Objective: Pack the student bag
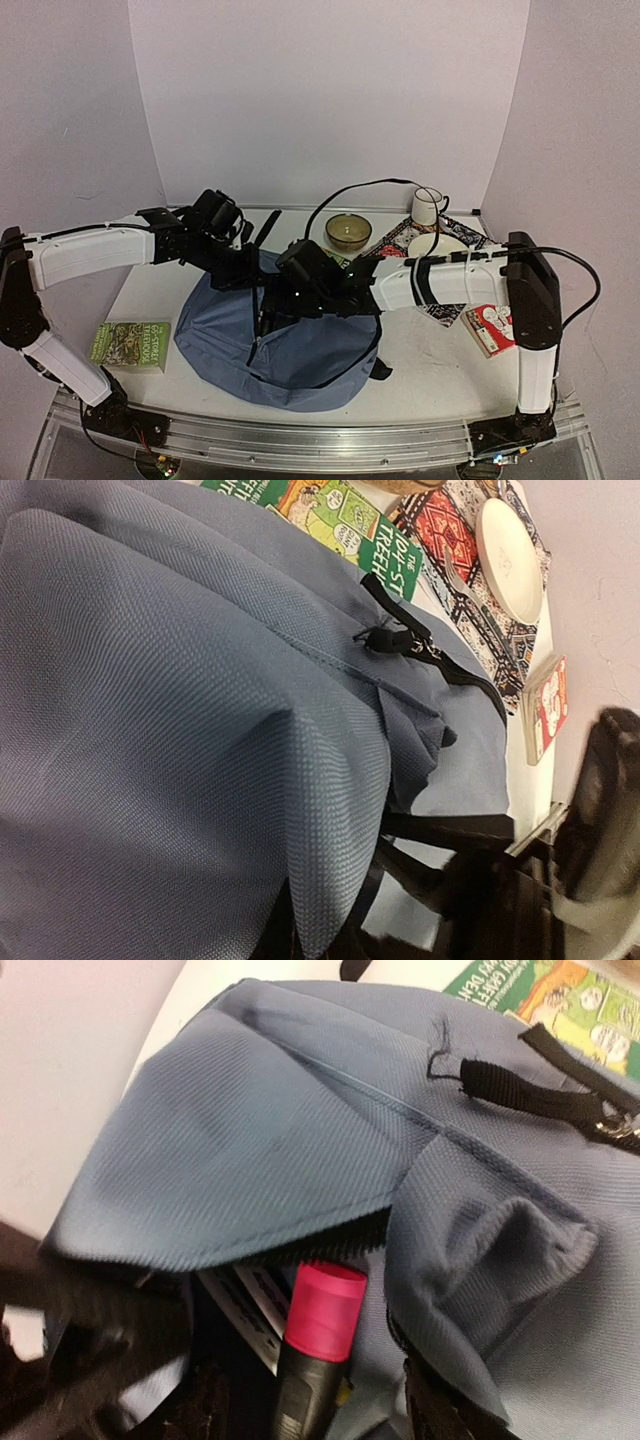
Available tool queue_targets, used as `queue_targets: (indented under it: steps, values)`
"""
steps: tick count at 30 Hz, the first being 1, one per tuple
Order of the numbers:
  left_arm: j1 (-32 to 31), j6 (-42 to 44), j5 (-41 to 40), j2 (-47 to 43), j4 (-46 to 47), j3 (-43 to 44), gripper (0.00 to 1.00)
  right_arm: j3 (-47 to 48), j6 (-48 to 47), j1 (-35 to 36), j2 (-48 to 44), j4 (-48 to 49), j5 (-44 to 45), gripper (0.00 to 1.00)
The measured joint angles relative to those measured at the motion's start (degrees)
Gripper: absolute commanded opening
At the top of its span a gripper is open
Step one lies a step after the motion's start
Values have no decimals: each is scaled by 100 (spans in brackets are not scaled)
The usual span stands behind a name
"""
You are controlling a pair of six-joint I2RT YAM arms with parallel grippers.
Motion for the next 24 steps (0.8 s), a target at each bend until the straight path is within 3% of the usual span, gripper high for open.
queue_targets:
  steps: [9, 18, 24]
  values:
    - [-8, 497, -183, 359, 169, 117, 25, -860, -1484, 33, -1100, 112, 109, 72]
    - [-8, 886, -368, 563, 220, 605, 64, -1292, -3079, 39, -1518, 361, -478, 82]
    - [-5, 754, -649, 233, 231, 425, 74, -1341, -3761, 235, -1518, 340, -688, 81]
